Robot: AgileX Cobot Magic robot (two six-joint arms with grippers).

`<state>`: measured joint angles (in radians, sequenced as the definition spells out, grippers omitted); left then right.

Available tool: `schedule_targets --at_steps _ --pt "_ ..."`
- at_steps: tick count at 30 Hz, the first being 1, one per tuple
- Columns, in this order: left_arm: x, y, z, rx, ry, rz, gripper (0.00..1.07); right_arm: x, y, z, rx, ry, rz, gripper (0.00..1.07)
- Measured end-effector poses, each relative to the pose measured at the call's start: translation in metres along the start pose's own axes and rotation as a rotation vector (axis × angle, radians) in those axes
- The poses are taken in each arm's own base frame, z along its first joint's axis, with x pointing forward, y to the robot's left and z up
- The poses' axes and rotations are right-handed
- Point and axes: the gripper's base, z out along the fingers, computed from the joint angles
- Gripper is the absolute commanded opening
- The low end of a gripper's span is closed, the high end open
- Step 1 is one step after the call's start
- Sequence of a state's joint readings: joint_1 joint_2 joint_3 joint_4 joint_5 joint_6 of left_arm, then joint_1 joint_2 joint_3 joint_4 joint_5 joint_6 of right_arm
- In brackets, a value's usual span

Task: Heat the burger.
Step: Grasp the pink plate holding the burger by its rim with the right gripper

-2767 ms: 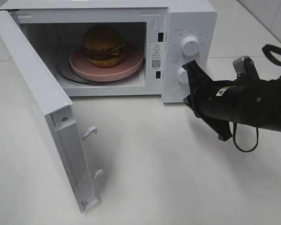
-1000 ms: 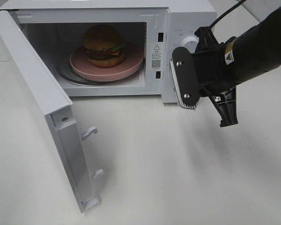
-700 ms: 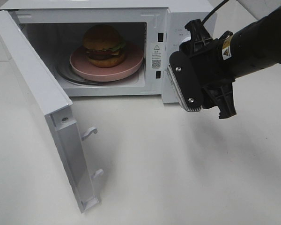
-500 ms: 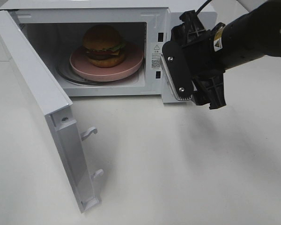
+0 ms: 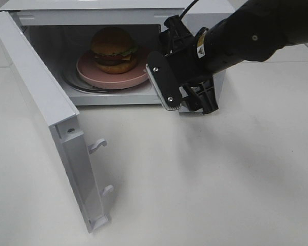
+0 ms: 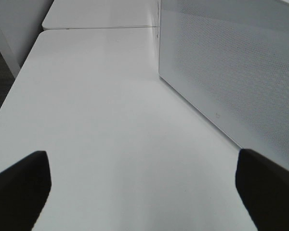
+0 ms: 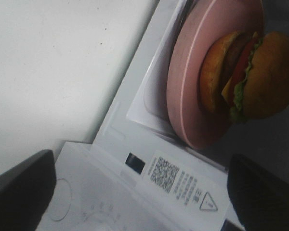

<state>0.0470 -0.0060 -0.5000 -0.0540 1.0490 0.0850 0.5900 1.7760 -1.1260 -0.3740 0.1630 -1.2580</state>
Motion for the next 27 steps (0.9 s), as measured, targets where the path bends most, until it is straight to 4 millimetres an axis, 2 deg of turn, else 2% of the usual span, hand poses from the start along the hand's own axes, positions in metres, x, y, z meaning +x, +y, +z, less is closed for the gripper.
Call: schedule_targets --at_steps 5,17,27 --pt "0.000 0.000 0.000 0.000 0.000 0.000 0.96 -0.008 -0.005 0.019 -0.003 -0.013 -0.014 0.92" --pt "0.000 0.000 0.000 0.000 0.000 0.000 0.96 -0.011 -0.013 0.066 -0.009 -0.012 -0.013 0.90" --pt "0.000 0.000 0.000 0.000 0.000 0.000 0.96 -0.012 -0.022 0.092 0.012 -0.009 0.007 0.89"
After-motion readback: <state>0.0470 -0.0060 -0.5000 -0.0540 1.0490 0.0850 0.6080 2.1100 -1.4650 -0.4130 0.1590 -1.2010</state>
